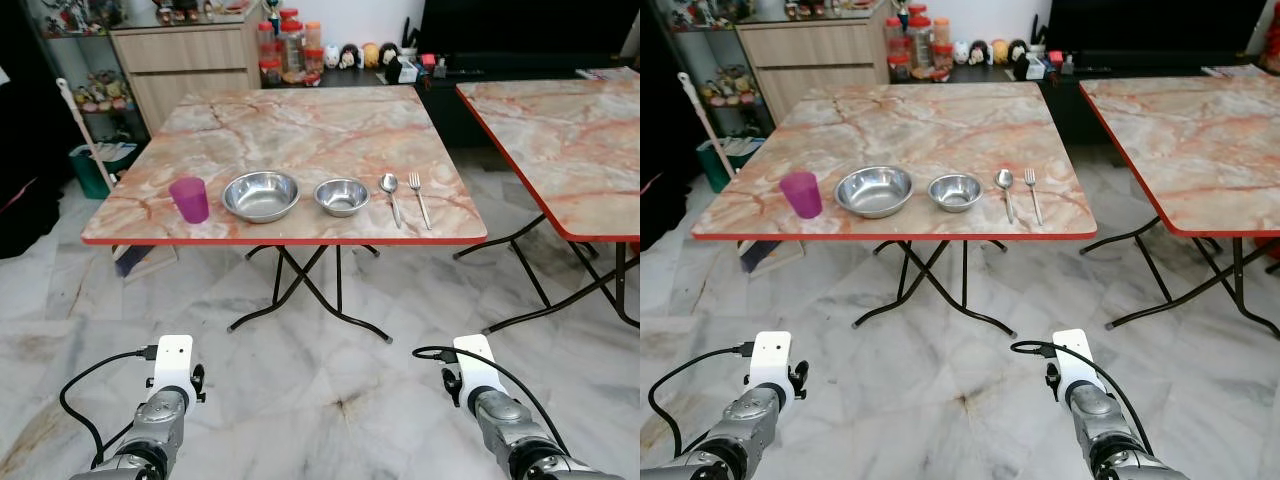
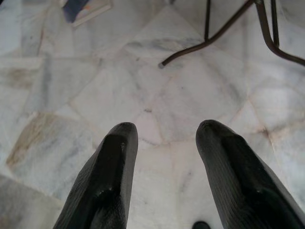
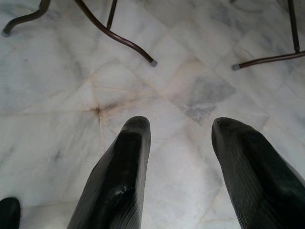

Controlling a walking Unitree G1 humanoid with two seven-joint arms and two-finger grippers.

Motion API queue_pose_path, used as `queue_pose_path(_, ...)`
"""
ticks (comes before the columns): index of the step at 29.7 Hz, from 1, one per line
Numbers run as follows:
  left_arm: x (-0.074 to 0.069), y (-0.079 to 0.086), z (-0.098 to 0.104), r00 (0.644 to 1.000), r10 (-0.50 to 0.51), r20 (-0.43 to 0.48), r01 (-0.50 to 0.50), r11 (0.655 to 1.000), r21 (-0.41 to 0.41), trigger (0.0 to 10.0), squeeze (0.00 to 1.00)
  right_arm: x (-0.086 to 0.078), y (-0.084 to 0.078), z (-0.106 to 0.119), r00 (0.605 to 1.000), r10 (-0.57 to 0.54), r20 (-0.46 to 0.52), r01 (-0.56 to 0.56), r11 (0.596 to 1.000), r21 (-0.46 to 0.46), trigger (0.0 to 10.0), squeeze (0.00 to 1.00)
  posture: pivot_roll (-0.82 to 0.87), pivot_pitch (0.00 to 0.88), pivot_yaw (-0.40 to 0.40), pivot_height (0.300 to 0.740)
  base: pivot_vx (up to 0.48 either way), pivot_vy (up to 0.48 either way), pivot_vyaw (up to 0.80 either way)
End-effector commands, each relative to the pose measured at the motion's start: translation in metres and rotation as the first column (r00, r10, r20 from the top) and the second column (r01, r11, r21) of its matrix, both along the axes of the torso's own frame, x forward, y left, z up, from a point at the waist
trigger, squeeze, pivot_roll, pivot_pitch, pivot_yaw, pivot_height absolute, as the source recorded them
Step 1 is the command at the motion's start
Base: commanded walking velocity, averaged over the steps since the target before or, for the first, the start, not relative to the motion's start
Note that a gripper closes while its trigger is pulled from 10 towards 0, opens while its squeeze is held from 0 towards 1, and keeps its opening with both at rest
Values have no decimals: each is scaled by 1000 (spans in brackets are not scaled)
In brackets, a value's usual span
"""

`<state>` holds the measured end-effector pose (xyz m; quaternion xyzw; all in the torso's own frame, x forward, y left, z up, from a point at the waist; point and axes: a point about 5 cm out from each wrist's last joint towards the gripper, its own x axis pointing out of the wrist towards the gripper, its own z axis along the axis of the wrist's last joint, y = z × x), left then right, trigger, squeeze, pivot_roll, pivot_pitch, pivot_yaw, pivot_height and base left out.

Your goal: Setting the table

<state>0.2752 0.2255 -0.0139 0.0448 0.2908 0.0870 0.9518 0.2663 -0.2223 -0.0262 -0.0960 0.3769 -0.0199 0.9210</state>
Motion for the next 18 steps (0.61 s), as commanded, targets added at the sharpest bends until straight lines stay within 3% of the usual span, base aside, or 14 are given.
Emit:
queue_pose_path(1,3,7,5,998,50,31,-50,999,-14,10000,0,6,4,4,1000,9,23,-9,1000,11,10000,0,-12,0,13,740,0,0,0)
queue_pose_path(10,3,3,3,1000,22,13,-22,1000,-8,10000,0,5,4,4,1000,9,25,-9,1000,13,10000,0,-15,0,13,740,0,0,0)
queue_pose_path(18,3,3,4,999,30,20,-29,999,-19,10000,0,5,4,3,1000,11,22,-11,1000,13,10000,0,-12,0,13,740,258,0,0)
